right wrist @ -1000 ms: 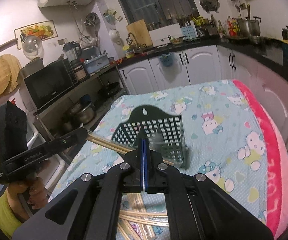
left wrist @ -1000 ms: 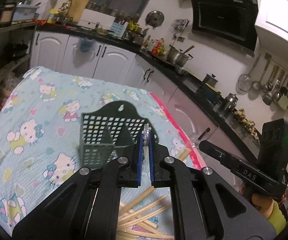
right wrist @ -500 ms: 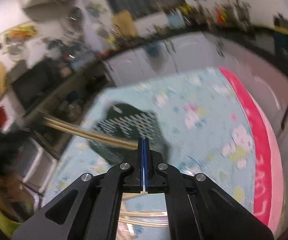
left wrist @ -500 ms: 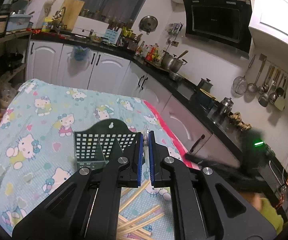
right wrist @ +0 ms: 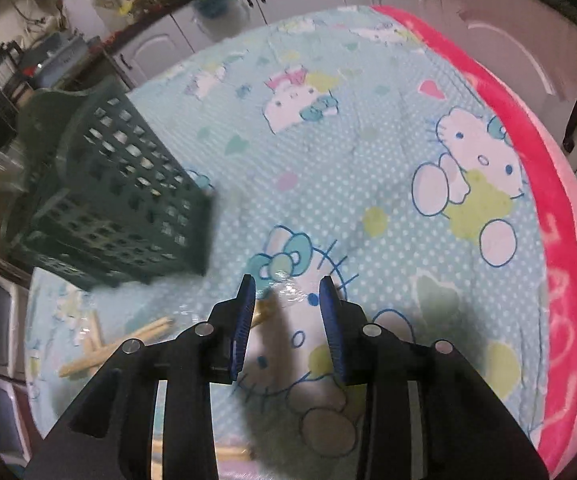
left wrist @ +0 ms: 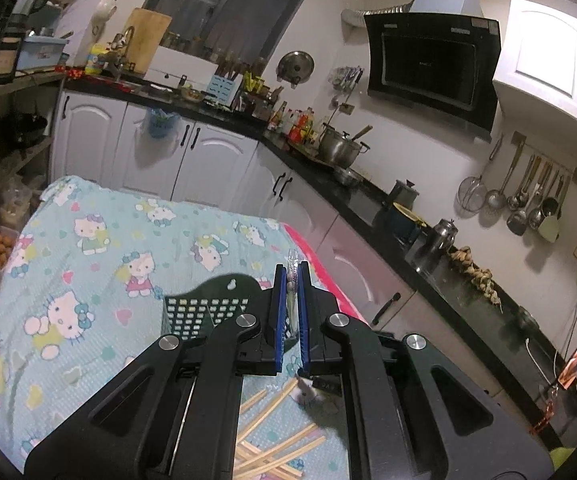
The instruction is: Organize utensils
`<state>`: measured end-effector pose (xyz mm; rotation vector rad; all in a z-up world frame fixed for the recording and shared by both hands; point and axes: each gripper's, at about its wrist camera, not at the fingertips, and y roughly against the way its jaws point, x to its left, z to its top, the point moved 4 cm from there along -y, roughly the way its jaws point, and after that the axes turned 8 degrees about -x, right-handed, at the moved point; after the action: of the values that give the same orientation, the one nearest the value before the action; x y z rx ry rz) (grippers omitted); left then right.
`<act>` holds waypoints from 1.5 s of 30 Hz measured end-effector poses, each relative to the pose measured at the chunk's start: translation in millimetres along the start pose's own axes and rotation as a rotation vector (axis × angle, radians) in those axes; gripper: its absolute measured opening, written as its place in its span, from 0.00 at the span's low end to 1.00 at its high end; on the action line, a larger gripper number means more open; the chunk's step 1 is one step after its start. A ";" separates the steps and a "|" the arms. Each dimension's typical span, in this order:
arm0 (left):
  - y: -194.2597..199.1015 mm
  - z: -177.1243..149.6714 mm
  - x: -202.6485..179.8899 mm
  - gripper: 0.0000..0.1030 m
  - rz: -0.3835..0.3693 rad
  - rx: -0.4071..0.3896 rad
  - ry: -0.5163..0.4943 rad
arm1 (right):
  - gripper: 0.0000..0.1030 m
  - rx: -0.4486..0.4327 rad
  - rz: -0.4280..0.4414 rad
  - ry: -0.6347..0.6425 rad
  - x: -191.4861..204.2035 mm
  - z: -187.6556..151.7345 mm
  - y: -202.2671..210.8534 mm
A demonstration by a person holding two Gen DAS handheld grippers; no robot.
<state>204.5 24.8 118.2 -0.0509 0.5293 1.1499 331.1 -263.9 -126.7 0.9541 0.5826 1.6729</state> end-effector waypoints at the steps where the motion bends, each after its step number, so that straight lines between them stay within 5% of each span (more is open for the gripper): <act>1: 1.6 2.9 1.0 0.03 0.003 -0.005 -0.004 | 0.30 0.005 0.003 -0.001 -2.5 0.1 -4.2; 4: 5.7 9.5 6.2 0.03 0.017 -0.017 -0.006 | 0.27 0.000 -0.002 0.007 -3.4 -0.5 -9.0; 10: 14.3 17.5 19.5 0.03 0.050 -0.040 -0.004 | 0.03 -0.013 -0.004 0.056 -0.1 0.5 -9.1; 20: 24.3 28.9 39.5 0.03 0.101 -0.058 -0.013 | 0.02 -0.167 0.142 0.123 28.7 24.1 80.5; 26: 33.9 40.7 49.1 0.03 0.137 -0.060 -0.039 | 0.02 -0.321 0.259 0.240 77.0 58.0 161.9; 33: 33.3 45.8 51.9 0.03 0.169 -0.014 -0.078 | 0.02 -0.468 0.295 0.294 108.0 105.7 226.2; 39: 26.2 44.9 52.5 0.03 0.180 0.020 -0.099 | 0.02 -0.570 0.321 0.297 119.5 137.9 258.4; 45: 16.8 42.0 50.8 0.03 0.181 0.046 -0.111 | 0.02 -0.577 0.369 0.316 139.2 158.6 256.0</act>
<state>220.7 88.1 137.3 0.1015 0.4685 1.3088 304.8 -224.1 201.7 0.3897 0.0992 2.1799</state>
